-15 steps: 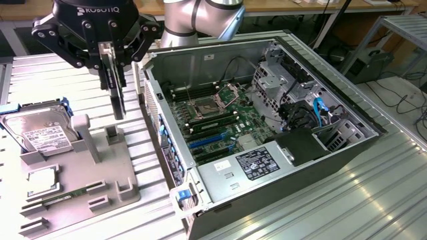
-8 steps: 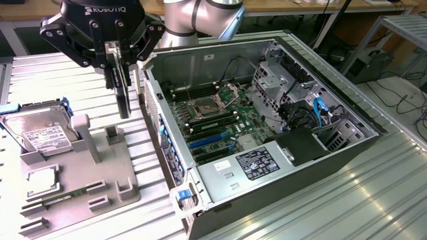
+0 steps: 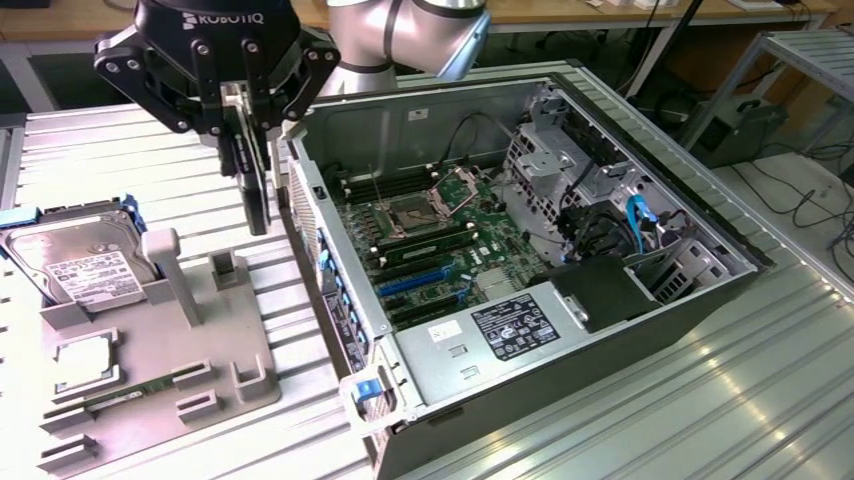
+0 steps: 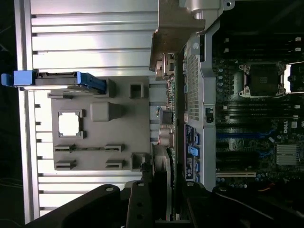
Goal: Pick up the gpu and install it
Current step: 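Pick up the gpu and move the gpu toward the slot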
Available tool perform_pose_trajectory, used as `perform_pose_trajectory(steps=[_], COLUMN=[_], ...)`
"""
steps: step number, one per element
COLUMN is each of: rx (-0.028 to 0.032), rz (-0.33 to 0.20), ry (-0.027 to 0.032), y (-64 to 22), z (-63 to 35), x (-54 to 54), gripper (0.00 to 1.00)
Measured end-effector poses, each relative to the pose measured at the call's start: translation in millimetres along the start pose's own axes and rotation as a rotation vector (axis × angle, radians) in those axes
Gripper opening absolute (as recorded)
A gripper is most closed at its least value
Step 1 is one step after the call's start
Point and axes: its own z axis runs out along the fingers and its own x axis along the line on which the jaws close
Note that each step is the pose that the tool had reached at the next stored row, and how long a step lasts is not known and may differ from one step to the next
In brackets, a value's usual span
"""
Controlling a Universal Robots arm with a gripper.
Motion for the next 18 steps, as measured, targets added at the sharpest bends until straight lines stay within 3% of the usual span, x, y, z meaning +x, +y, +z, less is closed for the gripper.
perform_pose_trajectory(steps=[18], rx=[0.0031], rz=[0.000], ry=[-0.0003], y=[0.2], z=[0.1], x=[-12.3], gripper=[0.27])
